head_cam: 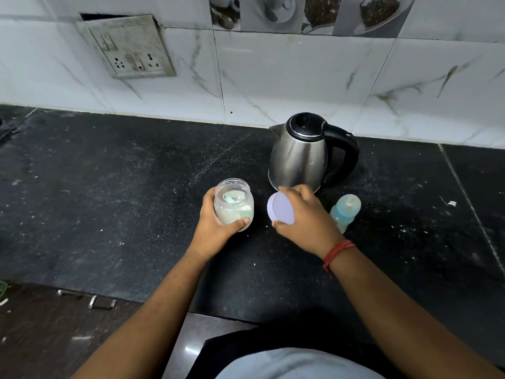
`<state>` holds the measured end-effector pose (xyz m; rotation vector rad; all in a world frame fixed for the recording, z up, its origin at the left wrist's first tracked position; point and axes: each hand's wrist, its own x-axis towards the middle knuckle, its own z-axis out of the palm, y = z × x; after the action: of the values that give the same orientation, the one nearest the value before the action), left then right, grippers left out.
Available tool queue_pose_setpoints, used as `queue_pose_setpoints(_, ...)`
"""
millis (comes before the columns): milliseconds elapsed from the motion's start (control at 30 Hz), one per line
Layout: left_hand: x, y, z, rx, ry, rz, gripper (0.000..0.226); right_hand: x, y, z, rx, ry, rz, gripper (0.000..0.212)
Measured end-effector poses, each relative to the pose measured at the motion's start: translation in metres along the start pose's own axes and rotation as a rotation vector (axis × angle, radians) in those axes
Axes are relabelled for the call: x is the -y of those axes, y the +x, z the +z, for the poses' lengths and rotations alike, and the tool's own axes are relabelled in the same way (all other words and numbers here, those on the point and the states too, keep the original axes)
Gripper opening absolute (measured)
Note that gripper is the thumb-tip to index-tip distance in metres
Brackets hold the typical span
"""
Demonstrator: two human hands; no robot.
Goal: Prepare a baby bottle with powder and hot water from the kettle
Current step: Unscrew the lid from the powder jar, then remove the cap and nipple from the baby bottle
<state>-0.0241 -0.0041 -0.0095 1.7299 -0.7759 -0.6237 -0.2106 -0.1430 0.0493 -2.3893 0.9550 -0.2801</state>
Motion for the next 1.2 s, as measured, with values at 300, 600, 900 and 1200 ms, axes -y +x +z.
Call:
queue_pose_setpoints(300,0.017,0.014,0.001,0.066,0.042,-0.037,0.09,-0.013,0.014,0.05,0.251,-0.318,0.083,0.085)
queue_pose_setpoints(600,0.024,0.015,-0.008,0.152,0.079,-0.047,0.105,-0.02,0.022,0.059,0.267,-0.439,0.047,0.083)
queue_pose_setpoints(900,0.016,0.002,-0.023,-0.014,0.045,-0.011,0.103,-0.018,0.018,0.046,0.114,-0.356,-0.018,0.082)
queue_pose_setpoints(1200,-0.057,0.004,0.006,-0.012,0.259,0.491,0.079,-0.021,-0.001,-0.014,-0.474,-0.152,-0.156,0.029)
